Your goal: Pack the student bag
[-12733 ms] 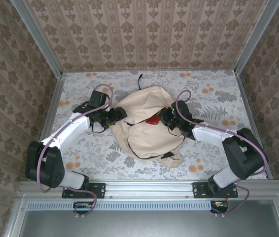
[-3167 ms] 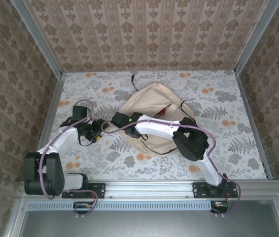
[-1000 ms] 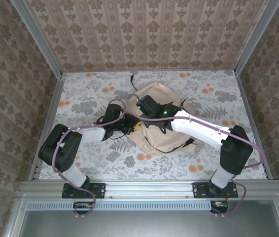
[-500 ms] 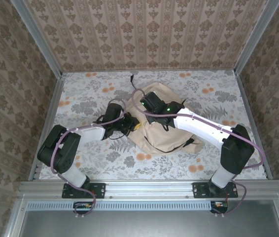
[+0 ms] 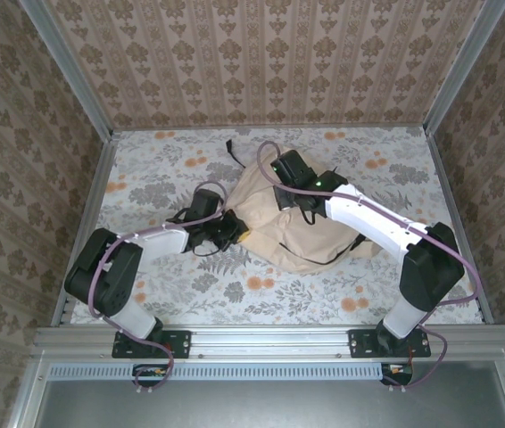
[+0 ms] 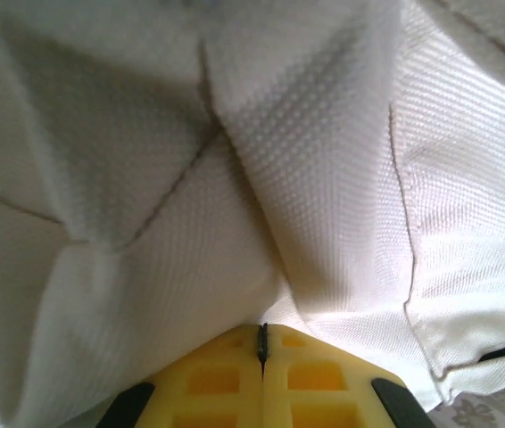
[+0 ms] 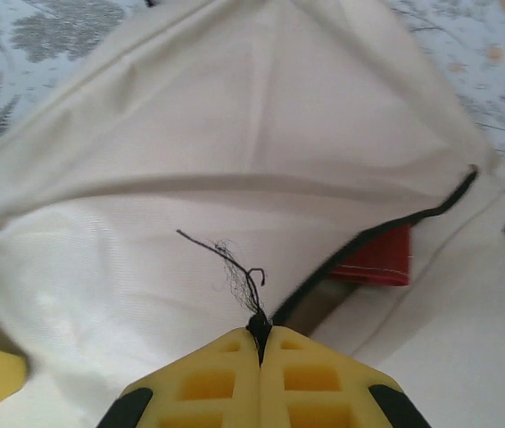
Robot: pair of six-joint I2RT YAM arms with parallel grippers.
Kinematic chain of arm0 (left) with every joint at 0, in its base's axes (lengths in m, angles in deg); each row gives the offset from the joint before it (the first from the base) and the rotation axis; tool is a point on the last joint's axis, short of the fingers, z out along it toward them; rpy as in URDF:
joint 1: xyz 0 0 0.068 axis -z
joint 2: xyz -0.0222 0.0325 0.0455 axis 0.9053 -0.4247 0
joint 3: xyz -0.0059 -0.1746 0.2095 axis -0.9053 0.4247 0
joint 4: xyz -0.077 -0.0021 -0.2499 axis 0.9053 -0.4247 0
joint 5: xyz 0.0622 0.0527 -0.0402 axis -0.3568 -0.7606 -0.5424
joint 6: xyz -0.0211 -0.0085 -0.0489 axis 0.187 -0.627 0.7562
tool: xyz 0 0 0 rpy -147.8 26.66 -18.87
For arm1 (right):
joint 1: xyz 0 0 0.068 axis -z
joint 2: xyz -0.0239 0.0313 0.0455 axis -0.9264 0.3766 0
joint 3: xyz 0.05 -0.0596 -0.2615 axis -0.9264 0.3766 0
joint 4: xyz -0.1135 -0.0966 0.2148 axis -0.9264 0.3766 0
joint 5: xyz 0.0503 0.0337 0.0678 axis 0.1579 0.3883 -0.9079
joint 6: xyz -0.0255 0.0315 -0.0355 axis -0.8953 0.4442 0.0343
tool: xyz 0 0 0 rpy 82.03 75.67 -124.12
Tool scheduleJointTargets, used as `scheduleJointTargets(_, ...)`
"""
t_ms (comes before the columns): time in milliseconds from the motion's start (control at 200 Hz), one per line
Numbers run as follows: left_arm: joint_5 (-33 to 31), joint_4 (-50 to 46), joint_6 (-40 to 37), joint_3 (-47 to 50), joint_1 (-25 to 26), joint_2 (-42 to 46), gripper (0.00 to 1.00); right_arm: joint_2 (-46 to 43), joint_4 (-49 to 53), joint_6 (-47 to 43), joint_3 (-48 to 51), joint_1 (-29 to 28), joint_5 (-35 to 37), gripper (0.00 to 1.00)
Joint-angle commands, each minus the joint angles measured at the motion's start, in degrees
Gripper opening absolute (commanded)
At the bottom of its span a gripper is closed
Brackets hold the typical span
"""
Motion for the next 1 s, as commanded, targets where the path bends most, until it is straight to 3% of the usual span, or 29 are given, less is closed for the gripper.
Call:
scheduleJointTargets(0,-0.13,-2.96,-7.23,-2.27,-0.03,4.14,0.09,-0.87,-3.80,-2.46,-2.02,-0.03,-12.37,0.00)
scheduleJointTargets(145,-0.35,-5.32,-16.28,-5.35,2.05,6.26,0.31,-0.96,-4.45,-1.35,-1.71,0.22,-15.49,0.00)
scheduleJointTargets(250,0.22,-2.41,-22.81,-5.90,3.87,5.96,0.38,-1.21,-4.57,0.16,-1.76,1.14,-16.12,0.00)
scheduleJointTargets(555,2.71,9.86,-33.51,-6.12,7.14,1.60,0.41,-3.15,-5.75,4.93,-1.12,5.24,-23.13,0.00)
scheduleJointTargets(995,4.07,6.63,-38.03,-11.98,8.89,-3.56,0.44,-3.90,-7.12,8.46,-0.24,7.79,-30.10,0.00)
